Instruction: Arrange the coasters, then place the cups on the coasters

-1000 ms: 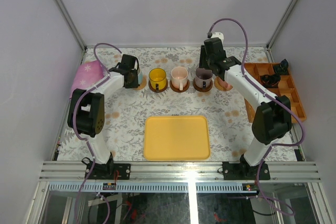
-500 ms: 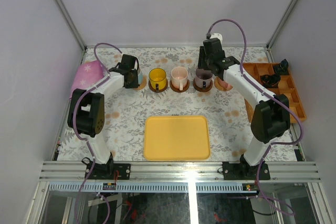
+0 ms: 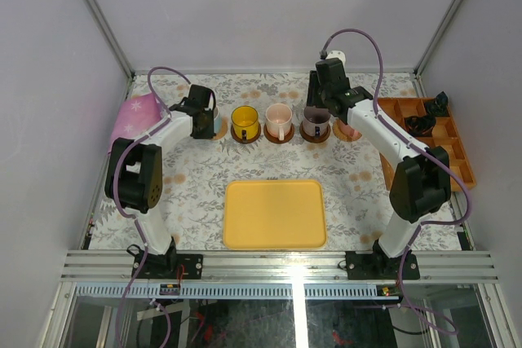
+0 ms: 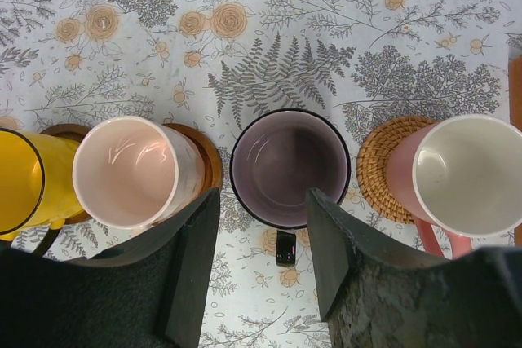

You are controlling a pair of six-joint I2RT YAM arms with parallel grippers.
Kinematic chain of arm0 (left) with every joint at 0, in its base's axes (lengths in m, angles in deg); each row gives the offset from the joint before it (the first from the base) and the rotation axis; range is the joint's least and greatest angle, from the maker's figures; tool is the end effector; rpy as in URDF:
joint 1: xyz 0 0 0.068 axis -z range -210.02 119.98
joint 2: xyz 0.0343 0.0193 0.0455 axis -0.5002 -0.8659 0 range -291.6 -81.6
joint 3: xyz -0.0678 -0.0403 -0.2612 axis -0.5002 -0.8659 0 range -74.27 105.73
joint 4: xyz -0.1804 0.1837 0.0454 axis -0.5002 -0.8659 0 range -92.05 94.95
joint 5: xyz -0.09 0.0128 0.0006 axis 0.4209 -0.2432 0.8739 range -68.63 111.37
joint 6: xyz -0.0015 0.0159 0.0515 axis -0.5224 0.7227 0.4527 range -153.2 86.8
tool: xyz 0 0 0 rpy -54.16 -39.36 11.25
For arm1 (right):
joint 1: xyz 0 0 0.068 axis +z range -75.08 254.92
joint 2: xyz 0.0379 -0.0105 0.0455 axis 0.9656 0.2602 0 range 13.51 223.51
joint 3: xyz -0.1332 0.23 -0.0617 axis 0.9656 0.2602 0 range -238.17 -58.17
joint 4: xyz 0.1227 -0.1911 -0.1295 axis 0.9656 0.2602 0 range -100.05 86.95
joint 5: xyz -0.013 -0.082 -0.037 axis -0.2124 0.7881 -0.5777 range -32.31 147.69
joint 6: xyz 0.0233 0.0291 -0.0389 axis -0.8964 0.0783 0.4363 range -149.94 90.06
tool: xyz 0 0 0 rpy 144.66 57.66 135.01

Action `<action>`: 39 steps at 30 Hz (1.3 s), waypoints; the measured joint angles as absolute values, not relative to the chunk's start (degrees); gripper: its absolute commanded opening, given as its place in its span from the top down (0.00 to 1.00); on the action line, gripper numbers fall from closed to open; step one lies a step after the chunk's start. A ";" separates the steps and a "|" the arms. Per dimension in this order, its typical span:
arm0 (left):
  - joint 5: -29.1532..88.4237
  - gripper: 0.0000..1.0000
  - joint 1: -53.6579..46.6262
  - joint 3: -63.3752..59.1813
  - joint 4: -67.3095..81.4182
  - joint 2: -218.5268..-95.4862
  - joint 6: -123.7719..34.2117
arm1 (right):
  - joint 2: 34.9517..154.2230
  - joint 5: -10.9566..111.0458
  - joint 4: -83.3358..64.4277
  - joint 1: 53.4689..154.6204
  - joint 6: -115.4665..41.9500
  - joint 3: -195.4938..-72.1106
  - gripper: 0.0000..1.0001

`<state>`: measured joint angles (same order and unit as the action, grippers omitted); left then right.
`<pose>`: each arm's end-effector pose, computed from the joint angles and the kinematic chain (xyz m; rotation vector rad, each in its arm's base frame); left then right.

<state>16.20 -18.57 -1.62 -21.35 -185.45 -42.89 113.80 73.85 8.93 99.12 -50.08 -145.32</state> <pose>0.3756 -0.0728 0.2020 0.0056 2.5683 -0.0232 0.3789 0.1594 0.3186 0.0904 2.1091 0.1625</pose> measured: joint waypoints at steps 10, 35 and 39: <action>15.94 0.69 -18.57 0.52 -22.01 -185.43 -42.33 | 114.17 73.00 8.96 99.12 -50.11 -145.43 0.47; 15.79 0.31 -18.57 0.85 -21.77 -182.72 -42.50 | 114.74 72.56 8.98 99.12 -50.11 -146.09 0.47; 15.24 0.27 -18.57 0.85 -22.03 -180.19 -42.52 | 114.74 72.65 8.98 99.12 -50.08 -146.09 0.45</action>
